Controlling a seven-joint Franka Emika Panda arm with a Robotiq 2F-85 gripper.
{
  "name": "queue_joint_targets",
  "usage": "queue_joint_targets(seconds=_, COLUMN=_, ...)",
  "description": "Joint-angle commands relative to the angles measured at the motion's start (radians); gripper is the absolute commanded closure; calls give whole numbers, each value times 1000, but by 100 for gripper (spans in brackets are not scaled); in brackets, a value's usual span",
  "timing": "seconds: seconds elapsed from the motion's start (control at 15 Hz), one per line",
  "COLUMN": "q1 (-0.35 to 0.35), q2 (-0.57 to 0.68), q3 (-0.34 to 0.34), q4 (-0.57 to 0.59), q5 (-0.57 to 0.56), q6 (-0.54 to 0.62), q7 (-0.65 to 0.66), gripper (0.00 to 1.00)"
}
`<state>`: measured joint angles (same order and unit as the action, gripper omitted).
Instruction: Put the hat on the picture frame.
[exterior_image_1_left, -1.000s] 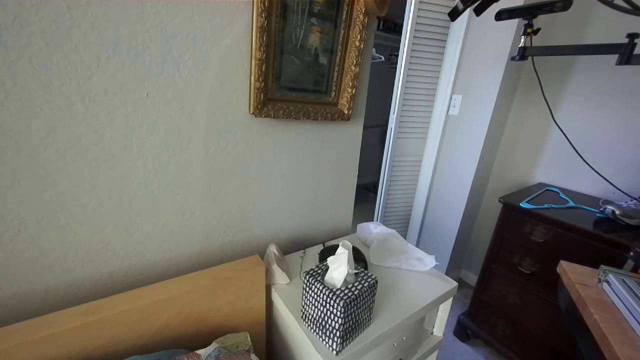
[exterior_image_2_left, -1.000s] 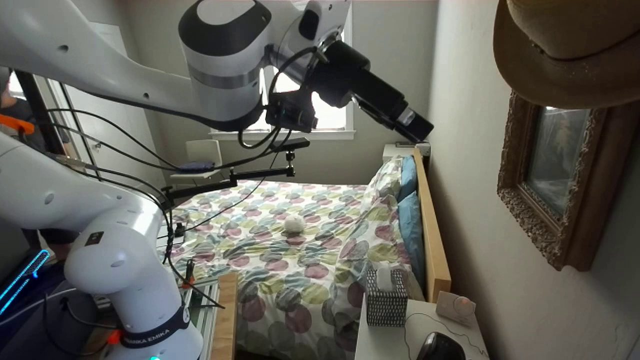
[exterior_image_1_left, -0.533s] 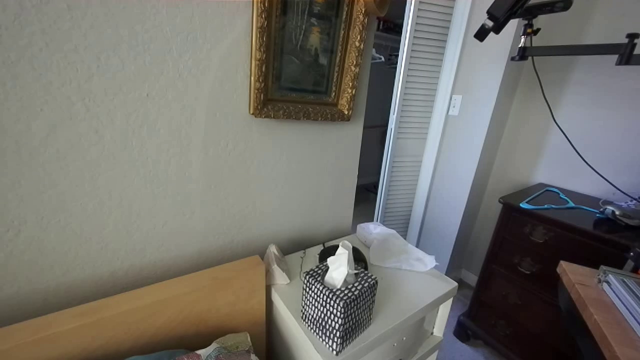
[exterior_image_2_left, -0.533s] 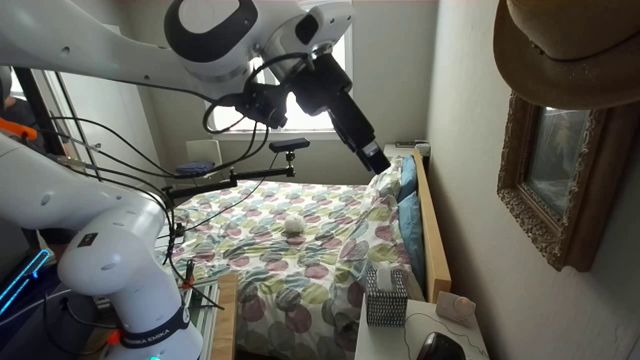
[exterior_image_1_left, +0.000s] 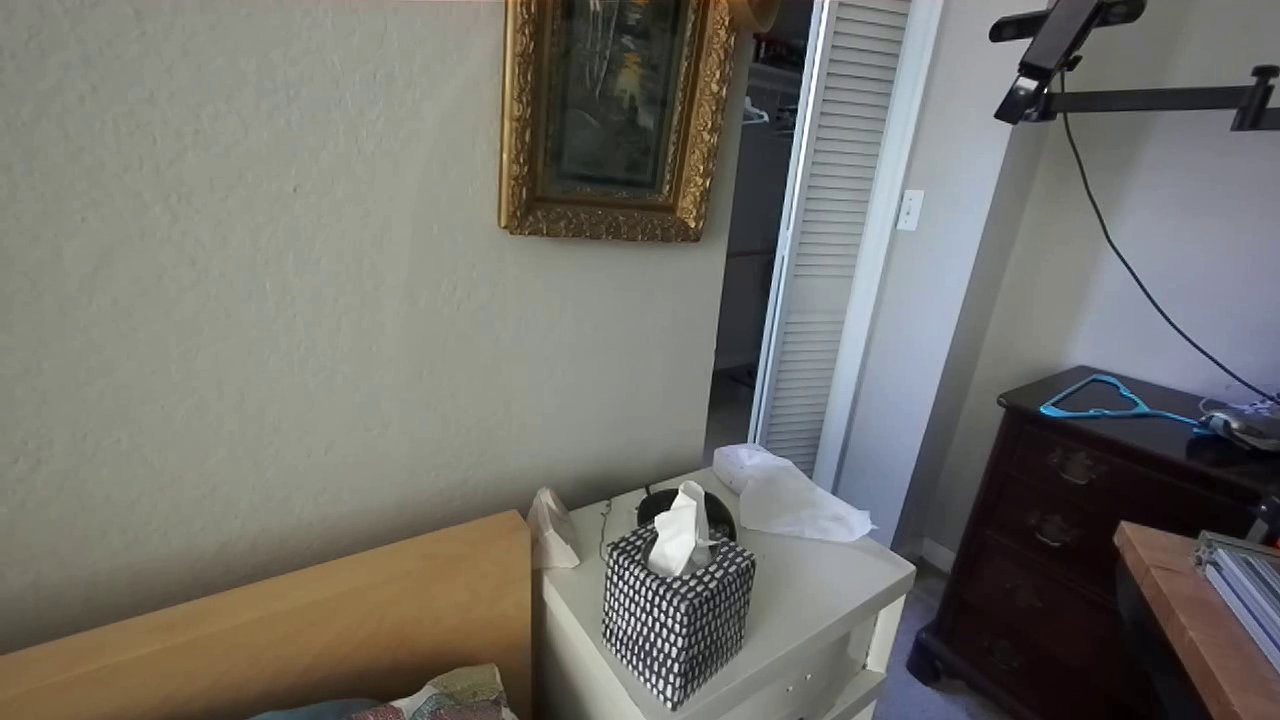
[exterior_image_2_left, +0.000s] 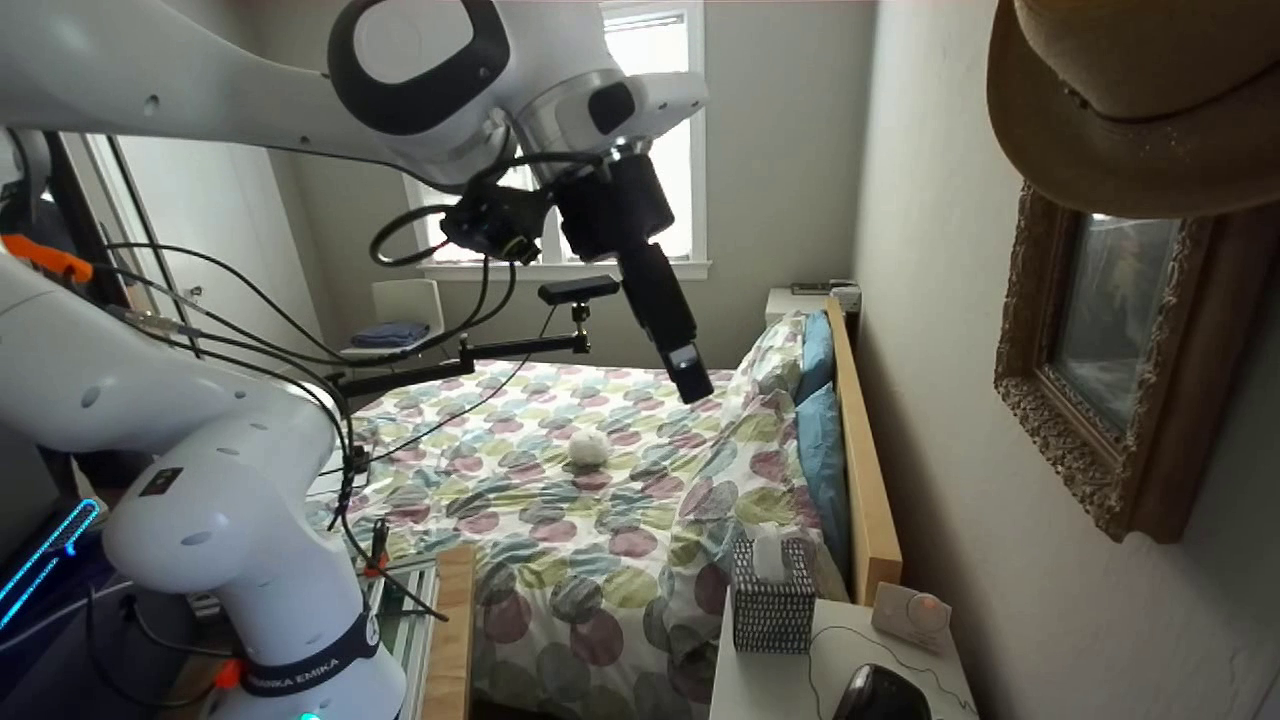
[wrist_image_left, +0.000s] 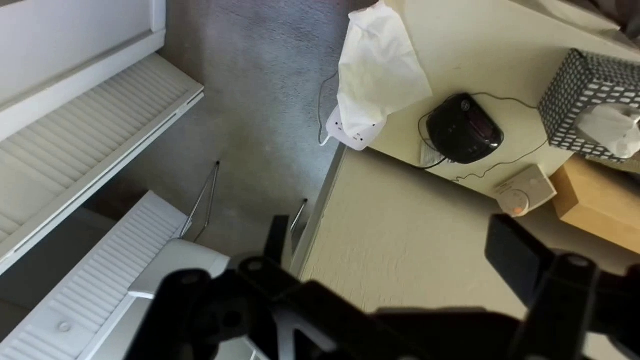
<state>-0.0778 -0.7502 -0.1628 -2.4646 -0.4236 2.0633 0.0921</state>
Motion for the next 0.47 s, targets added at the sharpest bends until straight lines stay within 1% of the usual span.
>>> queue_joint_targets(seconds=0.0, q1=-18, q2=-28, q3=14, q4=-26, q5=65, q6=-31, q7=-80, gripper=0)
queue_joint_targets(seconds=0.07, q1=-24, q2=-24, q3=19, q4=-26, q5=68, q6=-35, q7=-77, gripper=0)
queue_joint_targets(seconds=0.13, q1=-35, q2=-23, q3=24, q4=-36, q5=52, q6=-15, q7=-73, gripper=0)
queue_joint_targets(seconds=0.2, q1=-41, q2=4, q3=32, q4=-12, q5=50, q6=-13, q7=-58, gripper=0)
queue_joint_targets(seconds=0.4, q1=-48, q2=4, q3=39, q4=-15, q5=48, q6=-13, q7=-57, gripper=0)
